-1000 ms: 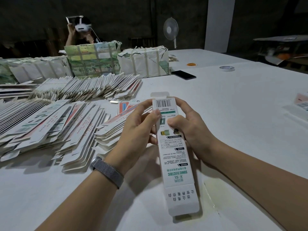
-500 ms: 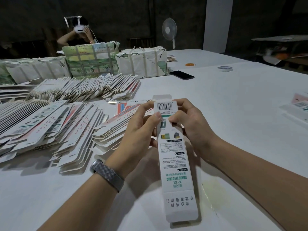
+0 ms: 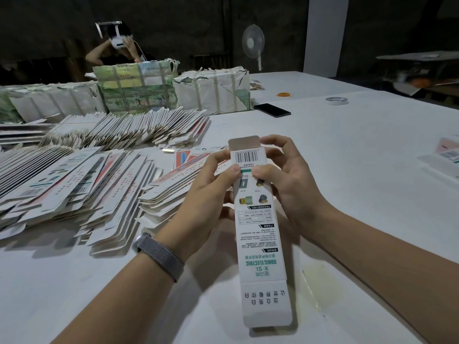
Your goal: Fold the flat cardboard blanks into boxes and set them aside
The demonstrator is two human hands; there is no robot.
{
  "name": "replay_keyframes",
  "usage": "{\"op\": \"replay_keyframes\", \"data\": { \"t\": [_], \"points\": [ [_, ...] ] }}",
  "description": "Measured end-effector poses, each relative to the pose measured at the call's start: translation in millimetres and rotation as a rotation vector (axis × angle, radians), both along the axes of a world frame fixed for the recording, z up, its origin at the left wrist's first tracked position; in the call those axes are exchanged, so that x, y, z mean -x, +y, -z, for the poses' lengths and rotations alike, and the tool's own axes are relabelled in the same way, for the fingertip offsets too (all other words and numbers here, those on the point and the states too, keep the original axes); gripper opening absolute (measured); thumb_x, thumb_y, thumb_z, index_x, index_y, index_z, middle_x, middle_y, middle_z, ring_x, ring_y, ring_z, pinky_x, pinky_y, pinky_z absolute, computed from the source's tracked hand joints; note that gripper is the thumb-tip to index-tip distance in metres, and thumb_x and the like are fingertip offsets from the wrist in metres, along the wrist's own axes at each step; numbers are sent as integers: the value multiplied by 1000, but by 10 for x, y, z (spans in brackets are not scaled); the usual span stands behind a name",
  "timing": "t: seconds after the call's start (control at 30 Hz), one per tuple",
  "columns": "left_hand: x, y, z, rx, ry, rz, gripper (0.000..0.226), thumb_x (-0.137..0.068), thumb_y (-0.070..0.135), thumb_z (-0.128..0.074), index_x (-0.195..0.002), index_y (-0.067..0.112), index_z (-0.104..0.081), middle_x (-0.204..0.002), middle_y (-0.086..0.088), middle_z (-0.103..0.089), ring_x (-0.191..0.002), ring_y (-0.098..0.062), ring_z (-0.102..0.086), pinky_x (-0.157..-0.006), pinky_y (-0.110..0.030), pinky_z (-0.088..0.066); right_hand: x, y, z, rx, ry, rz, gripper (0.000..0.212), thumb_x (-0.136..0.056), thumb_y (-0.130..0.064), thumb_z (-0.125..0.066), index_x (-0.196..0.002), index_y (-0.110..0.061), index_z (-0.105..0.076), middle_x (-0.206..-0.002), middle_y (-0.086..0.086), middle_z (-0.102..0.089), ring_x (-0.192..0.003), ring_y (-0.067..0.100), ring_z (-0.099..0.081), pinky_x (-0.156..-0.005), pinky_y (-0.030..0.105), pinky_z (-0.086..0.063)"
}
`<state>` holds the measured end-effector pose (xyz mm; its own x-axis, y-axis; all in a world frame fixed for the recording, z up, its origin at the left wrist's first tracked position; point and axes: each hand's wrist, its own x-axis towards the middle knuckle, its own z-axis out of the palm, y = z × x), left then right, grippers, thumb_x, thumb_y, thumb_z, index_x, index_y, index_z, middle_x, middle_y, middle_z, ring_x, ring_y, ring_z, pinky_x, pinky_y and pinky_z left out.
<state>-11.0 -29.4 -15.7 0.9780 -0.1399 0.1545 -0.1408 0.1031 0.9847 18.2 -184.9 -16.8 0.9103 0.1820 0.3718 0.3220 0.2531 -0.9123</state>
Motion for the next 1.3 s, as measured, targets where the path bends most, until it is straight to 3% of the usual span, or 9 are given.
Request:
{"op": "replay_keyframes", "data": {
  "t": [0.17,0.27,0.47,0.63,0.73,0.87,1.0,1.2,1.3],
  "points": [
    [9,-13,1,53,-22,-16,30,-106,22,-48,-126,44,-42,-76,-2,-75,-63,-18,-68,-49,-29,-55,-32,-13,31,-9,15,-9,50,-75,-14,-68,-118,-36,-59,-103,-4,-70,-89,23,-73,-68,35,-59],
    [4,6,0,36,5,-2,30,-106,23,-49,-131,41,-49,-81,-5,-74,-67,-18,-69,-51,-30,-56,-32,-11,47,-8,32,-44,39,-75,-10,-67,-111,-26,-66,-102,-3,-73,-83,21,-72,-71,37,-61],
    [2,-6,38,51,-6,12,25,-106,21,-50,-122,38,-59,-88,-7,-75,-69,-17,-71,-51,-30,-55,-19,-22,23,29,36,-18,34,-72,-10,-65,-104,-21,-68,-102,3,-72,-78,22,-70,-70,39,-60],
    [-2,-5,39,52,-32,36,25,-101,28,-57,-123,38,-57,-90,-12,-73,-67,-19,-68,-59,-33,-51,23,11,1,30,23,-20,33,-76,-10,-60,-104,-25,-65,-101,5,-67,-77,23,-70,-70,41,-59],
    [0,0,36,58,-28,46,30,-92,33,-58,-122,37,-57,-88,-13,-72,-61,-17,-66,-49,-28,-48,26,27,5,20,22,-50,37,-88,0,-57,-111,-29,-63,-102,7,-67,-80,28,-68,-74,45,-58],
    [-12,27,47,22,-59,38,22,-102,27,-54,-123,36,-55,-88,-11,-74,-67,-17,-69,-51,-29,-50,30,18,-14,22,41,-88,31,-88,-2,-55,-105,-27,-64,-95,10,-67,-76,30,-67,-67,41,-58],
    [7,33,31,-18,-53,46,20,-107,23,-50,-123,35,-54,-84,-4,-74,-70,-16,-70,-53,-32,-53,12,-15,-63,23,82,-96,36,-90,10,-49,-95,-22,-64,-85,7,-68,-72,28,-66,-61,36,-58],
    [51,-8,2,-43,-58,60,20,-106,23,-50,-122,35,-54,-89,-5,-74,-74,-19,-69,-58,-36,-53,8,-26,-74,-2,142,-52,12,-78,-20,-59,-73,-28,-66,-83,9,-68,-77,34,-63,-77,50,-51],
    [69,-39,-8,-62,-59,66,21,-106,22,-49,-121,36,-54,-91,-4,-76,-78,-20,-70,-60,-37,-56,0,-45,-101,11,143,6,22,-89,-27,-60,-68,-23,-59,-74,4,-65,-72,28,-62,-76,48,-48]
  ]
}}
